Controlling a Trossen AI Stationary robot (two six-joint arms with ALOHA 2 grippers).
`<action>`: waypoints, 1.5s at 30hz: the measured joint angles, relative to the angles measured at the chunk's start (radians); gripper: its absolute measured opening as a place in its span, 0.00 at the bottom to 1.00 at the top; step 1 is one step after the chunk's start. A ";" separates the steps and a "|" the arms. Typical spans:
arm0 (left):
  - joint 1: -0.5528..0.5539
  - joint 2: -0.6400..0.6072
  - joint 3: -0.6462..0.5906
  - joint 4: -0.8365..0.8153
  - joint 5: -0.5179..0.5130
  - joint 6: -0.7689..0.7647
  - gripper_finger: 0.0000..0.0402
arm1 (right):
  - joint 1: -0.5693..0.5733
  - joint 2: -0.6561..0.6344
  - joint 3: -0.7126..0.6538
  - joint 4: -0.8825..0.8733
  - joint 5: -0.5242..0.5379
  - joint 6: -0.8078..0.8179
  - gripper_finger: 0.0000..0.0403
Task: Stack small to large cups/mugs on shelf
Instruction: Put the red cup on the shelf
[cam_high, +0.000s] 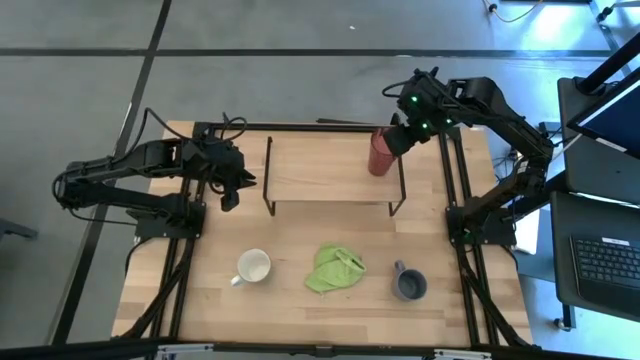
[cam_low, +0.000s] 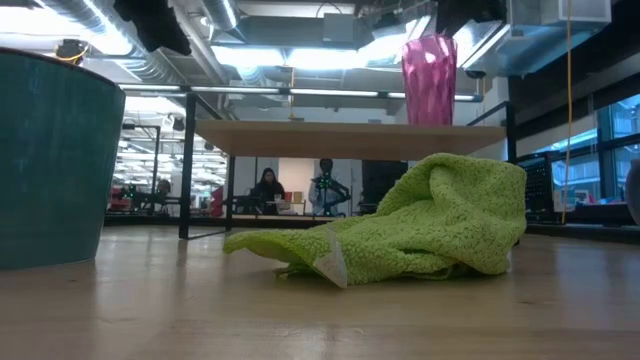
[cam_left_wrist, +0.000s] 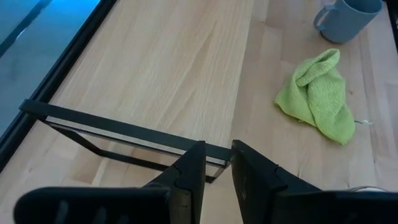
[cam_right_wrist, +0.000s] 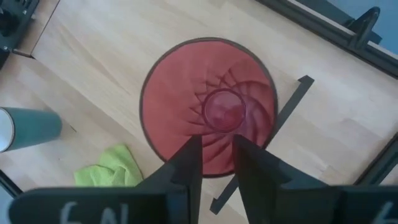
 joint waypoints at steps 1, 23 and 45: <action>0.000 0.000 0.000 0.000 0.000 0.000 0.18 | 0.000 0.000 0.000 0.000 0.000 0.000 0.22; 0.000 0.000 0.000 0.000 0.000 -0.001 0.18 | -0.110 -0.003 0.070 0.000 0.183 -0.028 0.01; 0.000 0.000 0.000 0.000 -0.022 0.020 0.18 | -0.210 0.005 -0.207 0.112 -0.061 -0.052 0.00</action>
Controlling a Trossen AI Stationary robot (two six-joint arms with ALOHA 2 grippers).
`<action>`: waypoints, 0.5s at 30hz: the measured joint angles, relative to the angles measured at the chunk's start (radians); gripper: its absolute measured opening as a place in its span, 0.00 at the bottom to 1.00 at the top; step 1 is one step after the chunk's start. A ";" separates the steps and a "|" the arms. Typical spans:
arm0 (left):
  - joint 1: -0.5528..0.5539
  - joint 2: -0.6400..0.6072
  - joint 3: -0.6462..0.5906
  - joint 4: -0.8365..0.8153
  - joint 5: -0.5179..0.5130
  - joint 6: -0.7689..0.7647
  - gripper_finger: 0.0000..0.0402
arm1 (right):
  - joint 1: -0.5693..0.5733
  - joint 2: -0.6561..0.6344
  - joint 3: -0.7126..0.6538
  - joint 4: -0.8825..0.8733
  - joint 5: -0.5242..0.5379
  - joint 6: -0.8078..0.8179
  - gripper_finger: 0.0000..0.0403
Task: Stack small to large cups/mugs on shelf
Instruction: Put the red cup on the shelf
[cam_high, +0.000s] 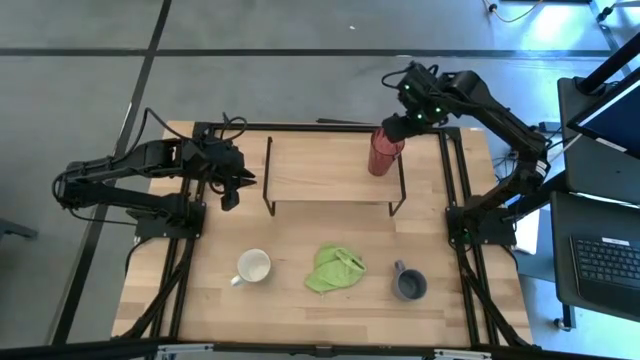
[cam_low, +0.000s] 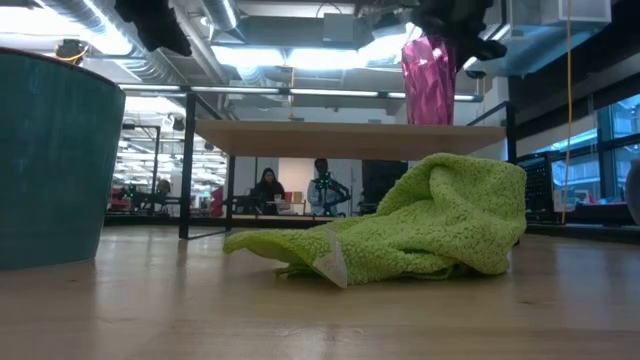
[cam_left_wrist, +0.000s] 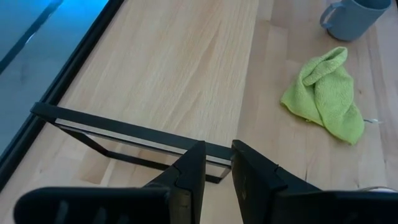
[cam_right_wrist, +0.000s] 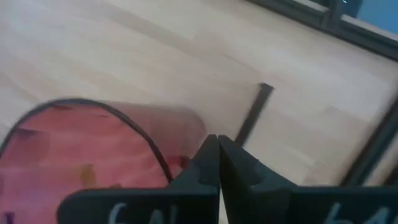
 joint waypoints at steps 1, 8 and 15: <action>0.000 0.000 0.000 0.000 0.000 0.000 0.18 | 0.004 0.000 -0.007 0.011 0.000 0.000 0.00; 0.001 0.000 0.000 0.000 0.000 0.000 0.18 | 0.017 0.000 -0.055 0.027 -0.040 0.000 0.00; 0.001 0.000 0.000 0.000 -0.001 -0.002 0.18 | 0.036 0.000 -0.056 0.034 -0.044 0.000 0.00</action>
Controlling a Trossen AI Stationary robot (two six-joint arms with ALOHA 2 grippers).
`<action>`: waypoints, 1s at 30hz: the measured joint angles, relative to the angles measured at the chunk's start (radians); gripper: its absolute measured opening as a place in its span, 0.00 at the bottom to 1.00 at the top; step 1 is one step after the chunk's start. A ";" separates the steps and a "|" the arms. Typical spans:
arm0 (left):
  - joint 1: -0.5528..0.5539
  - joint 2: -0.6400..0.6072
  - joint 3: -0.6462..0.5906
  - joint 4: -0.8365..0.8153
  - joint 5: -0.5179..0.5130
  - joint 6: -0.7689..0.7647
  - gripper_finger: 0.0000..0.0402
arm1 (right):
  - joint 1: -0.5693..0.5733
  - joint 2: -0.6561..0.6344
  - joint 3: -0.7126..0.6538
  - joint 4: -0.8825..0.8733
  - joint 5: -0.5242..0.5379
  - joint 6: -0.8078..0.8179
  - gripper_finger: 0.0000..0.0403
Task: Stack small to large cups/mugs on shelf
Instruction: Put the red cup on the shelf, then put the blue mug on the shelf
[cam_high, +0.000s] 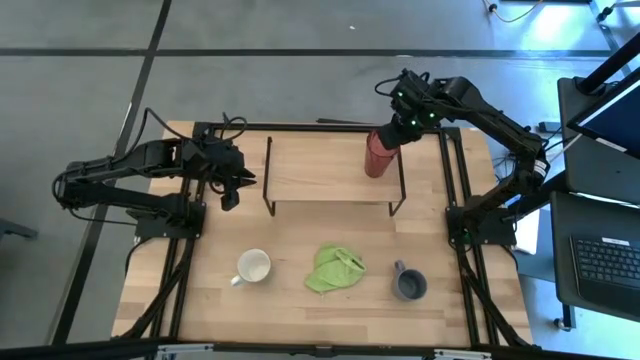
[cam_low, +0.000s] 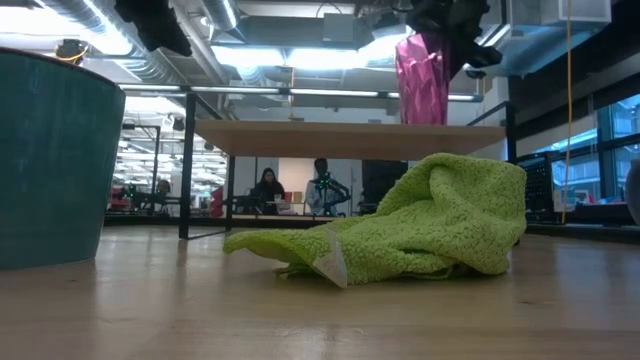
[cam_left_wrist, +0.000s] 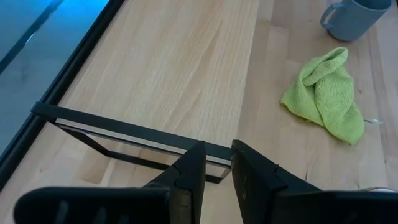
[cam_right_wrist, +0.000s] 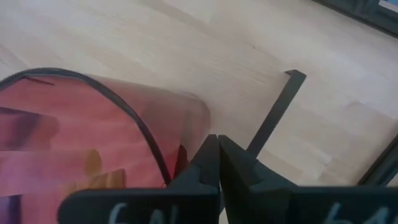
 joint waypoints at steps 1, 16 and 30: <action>0.000 0.000 0.000 0.000 0.000 0.000 0.18 | 0.004 0.000 0.000 0.000 -0.001 0.000 0.00; 0.000 0.000 0.000 0.001 -0.006 0.000 0.18 | 0.044 -0.007 0.045 -0.029 0.196 0.023 0.02; 0.030 0.000 0.000 0.034 -0.006 0.090 0.18 | 0.052 -0.009 0.376 0.178 -0.058 -0.082 0.02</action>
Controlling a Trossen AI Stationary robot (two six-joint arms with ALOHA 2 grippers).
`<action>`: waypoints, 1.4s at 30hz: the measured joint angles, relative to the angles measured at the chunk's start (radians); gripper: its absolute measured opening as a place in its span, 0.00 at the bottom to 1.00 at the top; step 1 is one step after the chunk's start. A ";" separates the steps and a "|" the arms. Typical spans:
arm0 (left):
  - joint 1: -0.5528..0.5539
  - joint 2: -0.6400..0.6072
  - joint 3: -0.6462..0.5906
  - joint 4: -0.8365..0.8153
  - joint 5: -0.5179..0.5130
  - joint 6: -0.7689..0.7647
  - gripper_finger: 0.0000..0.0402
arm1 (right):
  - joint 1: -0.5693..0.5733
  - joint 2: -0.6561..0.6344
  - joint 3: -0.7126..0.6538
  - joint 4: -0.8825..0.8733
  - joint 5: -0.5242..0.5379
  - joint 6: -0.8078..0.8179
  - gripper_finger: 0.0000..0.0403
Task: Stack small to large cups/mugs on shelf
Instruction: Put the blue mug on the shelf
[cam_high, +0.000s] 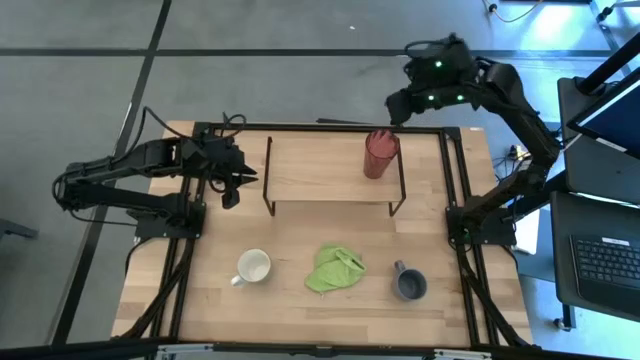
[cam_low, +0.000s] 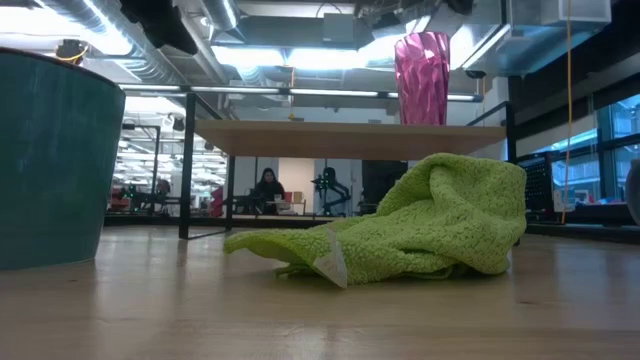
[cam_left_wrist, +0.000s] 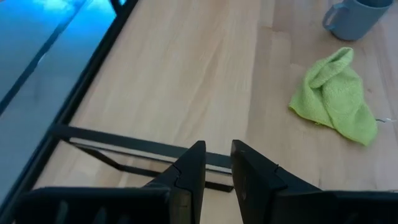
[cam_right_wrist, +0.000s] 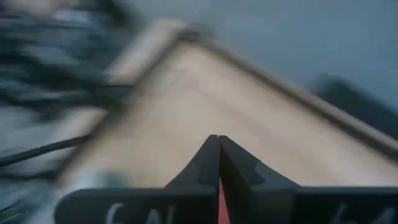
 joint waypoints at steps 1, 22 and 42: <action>0.013 0.000 0.000 0.001 0.004 0.002 0.18 | 0.019 0.000 0.015 0.046 -0.066 0.007 0.02; -0.088 0.000 0.000 -0.418 0.384 0.016 0.18 | 0.718 0.138 0.031 -0.019 0.320 0.045 0.08; -0.195 0.025 0.000 -0.222 0.212 -0.037 0.18 | 0.730 0.161 0.032 0.159 0.314 0.200 0.21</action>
